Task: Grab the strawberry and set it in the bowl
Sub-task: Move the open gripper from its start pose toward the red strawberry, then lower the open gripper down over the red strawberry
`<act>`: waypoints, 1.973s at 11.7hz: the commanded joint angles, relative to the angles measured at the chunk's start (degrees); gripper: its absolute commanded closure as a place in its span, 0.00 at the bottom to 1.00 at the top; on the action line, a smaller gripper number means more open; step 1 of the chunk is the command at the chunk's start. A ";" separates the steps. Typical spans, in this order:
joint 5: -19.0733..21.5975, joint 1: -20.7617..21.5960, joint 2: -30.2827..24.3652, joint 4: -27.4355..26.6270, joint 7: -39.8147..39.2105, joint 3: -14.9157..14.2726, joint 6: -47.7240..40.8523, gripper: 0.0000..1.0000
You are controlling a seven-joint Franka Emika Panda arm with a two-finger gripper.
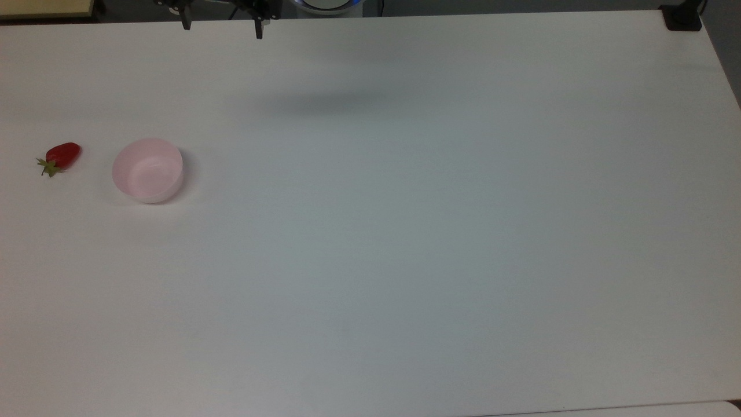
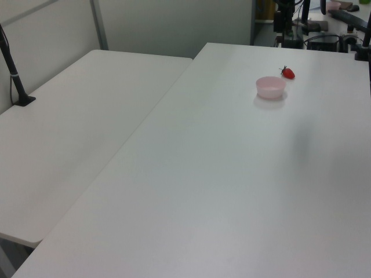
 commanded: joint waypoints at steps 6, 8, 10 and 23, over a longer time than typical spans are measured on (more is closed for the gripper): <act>0.92 -13.94 2.58 0.05 -3.57 -1.37 3.44 0.00; 0.92 -17.73 5.57 0.05 -3.57 -1.37 7.30 0.00; 0.92 -21.42 8.03 0.05 -3.49 -1.37 10.91 0.00; 4.97 -29.35 28.43 -0.39 -1.64 -1.46 42.13 0.10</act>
